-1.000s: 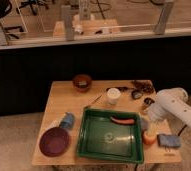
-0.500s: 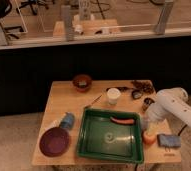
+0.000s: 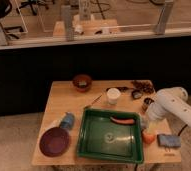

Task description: Place towel in red bowl

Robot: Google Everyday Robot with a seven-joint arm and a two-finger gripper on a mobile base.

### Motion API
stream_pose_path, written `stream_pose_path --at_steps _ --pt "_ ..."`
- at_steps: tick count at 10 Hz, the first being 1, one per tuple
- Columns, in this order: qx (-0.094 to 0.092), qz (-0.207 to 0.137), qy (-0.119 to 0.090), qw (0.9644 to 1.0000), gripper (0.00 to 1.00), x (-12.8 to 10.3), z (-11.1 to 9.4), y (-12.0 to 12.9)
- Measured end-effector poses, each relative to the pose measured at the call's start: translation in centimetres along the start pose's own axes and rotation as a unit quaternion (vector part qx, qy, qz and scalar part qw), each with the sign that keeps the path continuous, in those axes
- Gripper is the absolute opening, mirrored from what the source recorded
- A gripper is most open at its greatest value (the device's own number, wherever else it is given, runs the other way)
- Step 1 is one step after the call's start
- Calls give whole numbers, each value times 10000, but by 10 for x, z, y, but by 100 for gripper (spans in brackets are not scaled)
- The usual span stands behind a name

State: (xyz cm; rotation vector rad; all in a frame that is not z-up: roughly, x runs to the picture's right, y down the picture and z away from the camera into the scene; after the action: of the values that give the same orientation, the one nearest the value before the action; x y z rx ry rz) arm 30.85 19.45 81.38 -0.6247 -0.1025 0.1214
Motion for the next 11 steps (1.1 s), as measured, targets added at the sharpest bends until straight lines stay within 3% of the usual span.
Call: stream_pose_path --at_steps 2,3,5,11 --pt "-3 2 4 10000 72 1 0 0" --pt "-10 1 5 10000 78 1 0 1" --pt "-52 21 63 10000 80 9 -2 6" --pt "21 -25 -1 10000 80 1 -14 -11"
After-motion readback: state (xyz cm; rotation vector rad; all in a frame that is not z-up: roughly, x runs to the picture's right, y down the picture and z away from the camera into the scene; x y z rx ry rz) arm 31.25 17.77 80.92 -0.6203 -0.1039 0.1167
